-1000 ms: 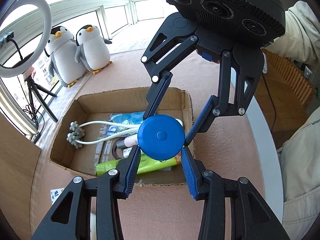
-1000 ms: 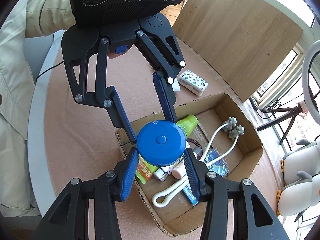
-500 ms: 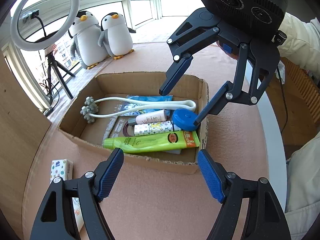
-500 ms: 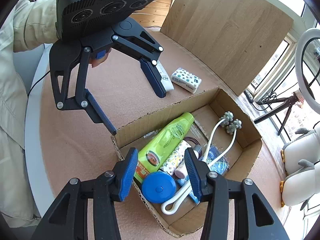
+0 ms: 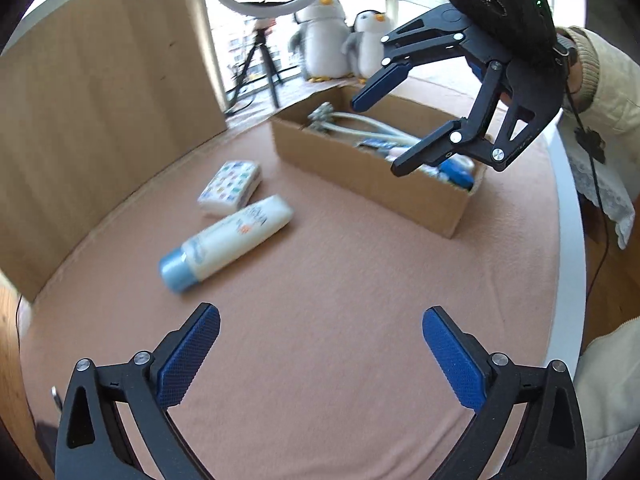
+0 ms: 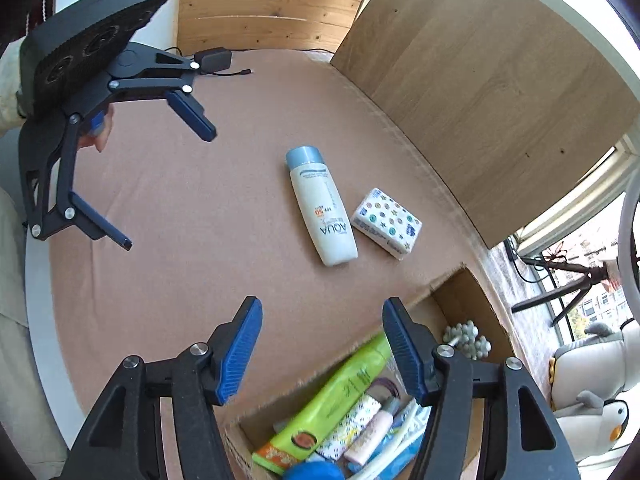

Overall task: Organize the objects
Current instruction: 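Withdraw both tools and move toward the white AQUA sunscreen bottle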

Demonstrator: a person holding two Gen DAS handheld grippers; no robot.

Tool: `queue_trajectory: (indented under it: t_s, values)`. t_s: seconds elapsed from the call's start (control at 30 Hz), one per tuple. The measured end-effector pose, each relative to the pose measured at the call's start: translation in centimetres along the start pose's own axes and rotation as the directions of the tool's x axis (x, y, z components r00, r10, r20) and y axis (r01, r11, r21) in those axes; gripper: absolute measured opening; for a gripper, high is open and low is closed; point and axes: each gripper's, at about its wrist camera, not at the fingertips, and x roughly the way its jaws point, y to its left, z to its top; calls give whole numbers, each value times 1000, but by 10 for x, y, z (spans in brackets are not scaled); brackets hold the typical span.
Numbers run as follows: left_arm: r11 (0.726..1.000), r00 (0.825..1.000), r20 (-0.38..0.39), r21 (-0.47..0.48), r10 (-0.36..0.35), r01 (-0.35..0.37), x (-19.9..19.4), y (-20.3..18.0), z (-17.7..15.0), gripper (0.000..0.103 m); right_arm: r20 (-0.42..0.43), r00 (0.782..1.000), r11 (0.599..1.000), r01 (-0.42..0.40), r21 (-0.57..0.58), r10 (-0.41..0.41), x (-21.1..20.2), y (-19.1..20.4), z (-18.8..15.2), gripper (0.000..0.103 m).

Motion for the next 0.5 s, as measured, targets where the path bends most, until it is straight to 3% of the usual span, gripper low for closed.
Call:
queue_trajectory:
  t_s: [0.17, 0.37, 0.5]
  values:
    - [976, 993, -42, -186, 109, -115, -22, 35, -43, 103, -161, 987, 993, -31, -113, 13, 68, 5, 47, 59]
    - [913, 988, -56, -379, 143, -153, -49, 56, -86, 103, -300, 953, 992, -80, -93, 49, 130, -15, 63, 59]
    - [882, 986, -80, -441, 144, -165, -59, 65, -105, 103, -322, 942, 992, -117, -56, 93, 140, -16, 66, 57]
